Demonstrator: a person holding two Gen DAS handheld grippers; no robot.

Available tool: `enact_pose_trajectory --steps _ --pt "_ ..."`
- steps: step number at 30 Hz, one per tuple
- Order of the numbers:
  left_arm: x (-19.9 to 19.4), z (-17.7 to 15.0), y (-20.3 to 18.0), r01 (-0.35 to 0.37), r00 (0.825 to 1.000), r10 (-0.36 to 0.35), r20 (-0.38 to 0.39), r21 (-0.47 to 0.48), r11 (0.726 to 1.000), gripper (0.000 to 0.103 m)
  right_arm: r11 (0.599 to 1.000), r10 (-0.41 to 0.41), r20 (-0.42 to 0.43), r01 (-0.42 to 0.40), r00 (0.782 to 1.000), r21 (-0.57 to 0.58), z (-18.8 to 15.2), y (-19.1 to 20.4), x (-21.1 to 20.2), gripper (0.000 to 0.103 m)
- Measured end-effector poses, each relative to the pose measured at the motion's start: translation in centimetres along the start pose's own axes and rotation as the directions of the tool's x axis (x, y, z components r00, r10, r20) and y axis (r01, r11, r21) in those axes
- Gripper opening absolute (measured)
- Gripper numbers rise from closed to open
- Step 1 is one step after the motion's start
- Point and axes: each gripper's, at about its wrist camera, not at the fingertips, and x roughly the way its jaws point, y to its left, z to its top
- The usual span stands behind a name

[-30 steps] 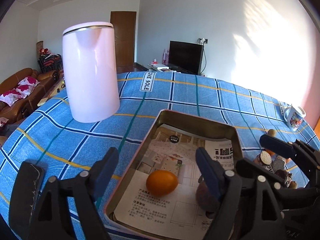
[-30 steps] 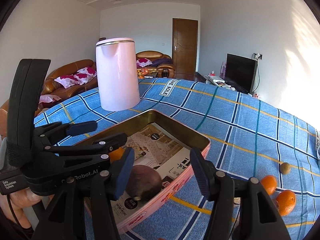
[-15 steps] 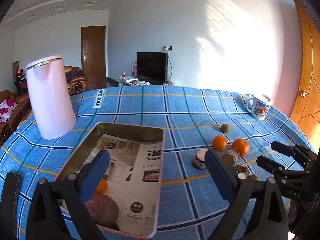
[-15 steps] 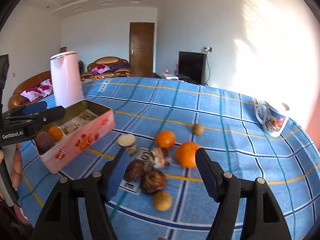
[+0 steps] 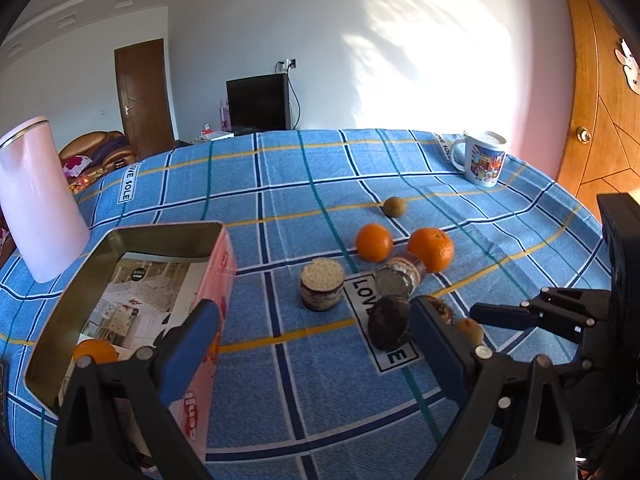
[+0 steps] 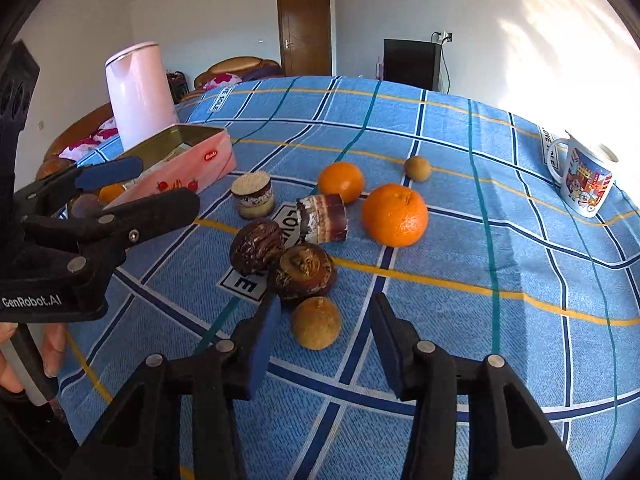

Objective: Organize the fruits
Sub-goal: 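Withdraw both tools from the tin back toward the fruit group, then grasp a round brown fruit with the right tool while the left grasps a dark brown fruit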

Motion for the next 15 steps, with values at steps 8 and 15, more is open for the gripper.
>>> enact_pose_trajectory --steps 8,15 --pt "2.2 0.1 -2.0 0.079 0.993 -0.075 -0.086 0.049 0.996 0.081 0.998 -0.031 0.045 0.029 0.998 0.053 0.1 -1.3 -1.0 0.027" --pt "3.9 0.2 -2.9 0.151 0.976 -0.142 -0.167 0.047 0.987 0.053 0.988 -0.065 0.064 0.055 0.996 0.147 0.3 -4.1 -1.3 0.027"
